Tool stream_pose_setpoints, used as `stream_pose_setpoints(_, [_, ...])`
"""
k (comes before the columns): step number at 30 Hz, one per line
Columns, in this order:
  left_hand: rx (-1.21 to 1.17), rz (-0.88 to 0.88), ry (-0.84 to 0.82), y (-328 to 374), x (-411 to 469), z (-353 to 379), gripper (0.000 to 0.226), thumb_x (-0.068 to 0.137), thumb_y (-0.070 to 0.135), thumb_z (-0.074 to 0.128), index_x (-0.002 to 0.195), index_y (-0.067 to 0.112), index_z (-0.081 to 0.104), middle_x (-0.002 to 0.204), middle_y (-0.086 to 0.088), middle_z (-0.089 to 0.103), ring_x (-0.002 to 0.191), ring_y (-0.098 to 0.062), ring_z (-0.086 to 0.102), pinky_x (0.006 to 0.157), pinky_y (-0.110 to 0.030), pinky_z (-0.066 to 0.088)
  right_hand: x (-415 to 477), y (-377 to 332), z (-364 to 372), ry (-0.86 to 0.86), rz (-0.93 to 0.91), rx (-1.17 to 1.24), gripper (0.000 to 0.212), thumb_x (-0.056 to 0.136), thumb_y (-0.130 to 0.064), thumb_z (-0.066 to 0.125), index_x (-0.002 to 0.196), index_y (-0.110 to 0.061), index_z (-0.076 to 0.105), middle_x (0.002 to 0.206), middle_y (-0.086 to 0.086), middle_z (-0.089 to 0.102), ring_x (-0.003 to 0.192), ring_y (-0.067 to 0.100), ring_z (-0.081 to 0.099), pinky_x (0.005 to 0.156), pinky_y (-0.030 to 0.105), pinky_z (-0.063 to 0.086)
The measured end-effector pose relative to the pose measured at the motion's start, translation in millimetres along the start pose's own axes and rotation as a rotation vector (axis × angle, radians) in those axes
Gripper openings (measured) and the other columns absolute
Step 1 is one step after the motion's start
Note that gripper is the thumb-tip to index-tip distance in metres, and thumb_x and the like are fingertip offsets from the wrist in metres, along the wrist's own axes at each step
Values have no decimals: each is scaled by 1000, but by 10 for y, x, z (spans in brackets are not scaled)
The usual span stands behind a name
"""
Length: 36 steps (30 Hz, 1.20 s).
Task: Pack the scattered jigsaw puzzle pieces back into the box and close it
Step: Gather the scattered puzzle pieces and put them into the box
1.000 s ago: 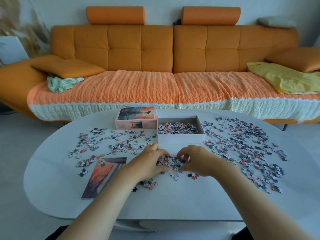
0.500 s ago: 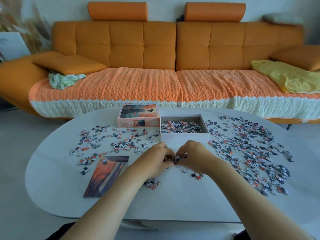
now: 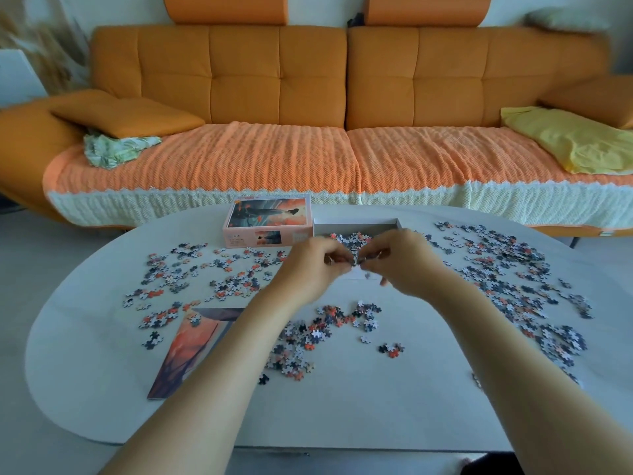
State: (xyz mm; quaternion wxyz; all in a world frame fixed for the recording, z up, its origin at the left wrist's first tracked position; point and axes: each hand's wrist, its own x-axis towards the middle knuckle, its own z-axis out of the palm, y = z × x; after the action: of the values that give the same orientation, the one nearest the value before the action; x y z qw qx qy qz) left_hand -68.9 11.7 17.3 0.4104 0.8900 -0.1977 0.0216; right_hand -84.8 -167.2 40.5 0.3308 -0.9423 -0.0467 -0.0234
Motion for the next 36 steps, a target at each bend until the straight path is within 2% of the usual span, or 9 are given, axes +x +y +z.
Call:
stream_pose_setpoints(5, [96,50,143,-48,264,51,18,90,20,68,108,19,72,99,3,60,87,-12,54,73,-19,38,210,58,40,223,-97,-94,15,86,-11,67,98,-16,74,92,5,62,77,19,57,66,24,40])
stream_pose_setpoints(10, [246,122,34,-204,356,162,28,96,18,59,123,14,65,117,-2,62,106,-18,58,89,-24,41,252,163,94,100,-99,-209,24,93,-20,60,114,-25,70,95,-4,62,79,15,54,67,27,41])
stream_pose_setpoints(13, [279,178,62,-197,330,160,25,96,18,57,118,16,68,115,0,62,107,-19,56,90,-30,43,268,172,84,169,-109,-186,15,90,-20,64,100,-24,75,96,-1,66,85,19,60,76,33,50])
stream_pose_setpoints(15, [360,207,71,-186,291,158,23,96,26,57,114,20,69,112,1,62,107,-20,54,93,-38,43,254,172,77,165,-82,-215,15,91,-23,62,92,-22,77,90,0,70,81,19,62,72,34,52])
stream_pose_setpoints(19, [506,220,-22,-232,195,173,32,98,37,51,122,21,64,116,1,62,113,-21,51,98,-39,37,200,206,120,13,-58,-346,36,98,-34,48,68,-21,62,64,-4,57,65,18,52,64,32,39])
stream_pose_setpoints(23, [487,229,-41,-220,73,139,39,98,34,50,136,23,54,131,3,58,124,-18,48,104,-34,33,128,229,98,88,-180,-220,20,96,-25,54,99,-21,73,93,-6,61,87,15,57,76,29,43])
stream_pose_setpoints(28, [423,231,-43,-137,-139,68,42,97,31,54,138,22,52,133,5,58,122,-17,51,100,-31,39,-75,221,106,37,-224,-293,26,94,-18,54,114,-23,69,110,-2,64,104,17,58,90,32,48])
stream_pose_setpoints(33, [396,230,-38,-81,-351,9,35,96,32,56,129,24,59,119,5,64,111,-17,56,91,-29,42,-278,182,113,20,-227,-246,28,94,-14,52,113,-25,70,111,-4,64,101,13,59,86,21,43])
stream_pose_setpoints(36, [394,242,-37,-71,-486,-19,35,95,30,57,129,23,59,120,6,61,112,-15,52,86,-22,34,-394,166,146,76,-276,-288,30,91,-10,55,114,-23,69,110,-3,64,102,17,57,87,25,44])
